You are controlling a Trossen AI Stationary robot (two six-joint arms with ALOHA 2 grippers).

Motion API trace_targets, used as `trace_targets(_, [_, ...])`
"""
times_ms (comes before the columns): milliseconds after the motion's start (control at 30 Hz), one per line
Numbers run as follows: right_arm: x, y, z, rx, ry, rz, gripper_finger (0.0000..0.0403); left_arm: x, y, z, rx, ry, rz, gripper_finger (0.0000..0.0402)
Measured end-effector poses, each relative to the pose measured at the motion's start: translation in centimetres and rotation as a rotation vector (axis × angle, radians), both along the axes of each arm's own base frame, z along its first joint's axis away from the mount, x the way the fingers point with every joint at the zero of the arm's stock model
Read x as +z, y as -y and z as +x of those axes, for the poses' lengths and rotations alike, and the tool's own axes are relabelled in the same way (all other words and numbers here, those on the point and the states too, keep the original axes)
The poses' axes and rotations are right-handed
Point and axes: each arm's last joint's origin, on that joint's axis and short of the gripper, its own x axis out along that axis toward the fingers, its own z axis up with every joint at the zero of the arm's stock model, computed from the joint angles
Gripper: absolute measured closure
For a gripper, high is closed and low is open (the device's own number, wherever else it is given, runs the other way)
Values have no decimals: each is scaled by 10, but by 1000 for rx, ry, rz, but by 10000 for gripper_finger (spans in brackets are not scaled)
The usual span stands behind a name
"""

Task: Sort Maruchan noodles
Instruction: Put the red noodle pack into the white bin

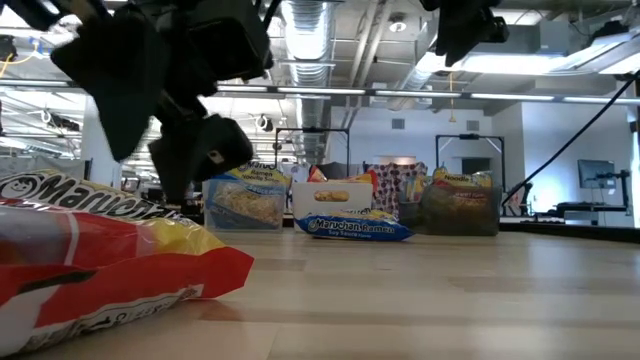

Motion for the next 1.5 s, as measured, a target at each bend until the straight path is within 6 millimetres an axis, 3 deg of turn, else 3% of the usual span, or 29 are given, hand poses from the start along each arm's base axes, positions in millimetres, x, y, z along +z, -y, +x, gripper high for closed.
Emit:
trace_targets(433, [0,2,0,15,-3,-17,246,-1,24,-9,-7,-17,34,222])
trace_targets(1500, [0,2,0,12,-7,-15,246,-19,39,-11,11,-126,-17,222])
